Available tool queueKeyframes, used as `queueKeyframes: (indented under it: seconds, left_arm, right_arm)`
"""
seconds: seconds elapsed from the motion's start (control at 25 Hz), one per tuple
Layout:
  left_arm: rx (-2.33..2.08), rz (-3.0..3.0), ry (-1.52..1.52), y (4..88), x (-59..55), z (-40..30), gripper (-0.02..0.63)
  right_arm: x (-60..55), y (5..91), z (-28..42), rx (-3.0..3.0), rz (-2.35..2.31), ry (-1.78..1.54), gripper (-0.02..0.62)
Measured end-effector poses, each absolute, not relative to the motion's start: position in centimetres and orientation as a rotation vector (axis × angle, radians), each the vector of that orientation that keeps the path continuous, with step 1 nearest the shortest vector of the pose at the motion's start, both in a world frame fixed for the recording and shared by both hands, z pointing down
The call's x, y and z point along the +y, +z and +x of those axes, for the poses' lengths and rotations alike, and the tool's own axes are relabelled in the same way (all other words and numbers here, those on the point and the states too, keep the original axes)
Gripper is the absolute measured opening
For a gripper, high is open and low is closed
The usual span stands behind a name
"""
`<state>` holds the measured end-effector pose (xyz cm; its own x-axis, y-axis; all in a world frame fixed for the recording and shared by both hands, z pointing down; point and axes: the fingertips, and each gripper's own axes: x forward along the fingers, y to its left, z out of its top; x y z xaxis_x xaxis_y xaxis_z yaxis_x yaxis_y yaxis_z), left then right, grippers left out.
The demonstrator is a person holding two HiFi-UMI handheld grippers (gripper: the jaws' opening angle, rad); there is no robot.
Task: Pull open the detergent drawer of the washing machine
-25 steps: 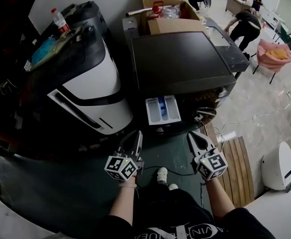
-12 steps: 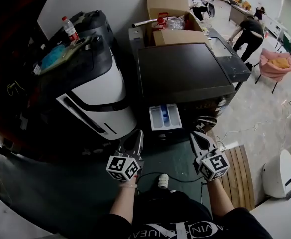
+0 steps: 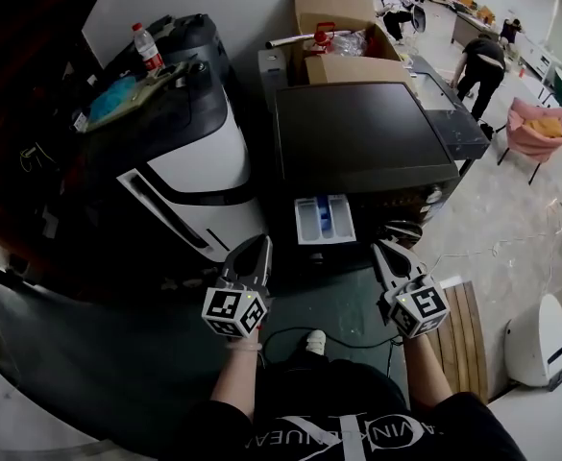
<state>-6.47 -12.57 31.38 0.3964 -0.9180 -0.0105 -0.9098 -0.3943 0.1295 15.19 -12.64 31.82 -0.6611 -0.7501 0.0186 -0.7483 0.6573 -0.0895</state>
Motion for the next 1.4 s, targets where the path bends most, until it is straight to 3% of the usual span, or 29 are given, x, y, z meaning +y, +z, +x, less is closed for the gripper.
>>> queueKeyframes:
  seconds: [1.4]
  left_arm:
    - [-1.764, 2.508, -0.056, 31.4, -13.1, -8.2, 0.009]
  right_arm:
    - [-14.5, 31.6, 14.7, 2.826, -1.282, -0.146, 0.011]
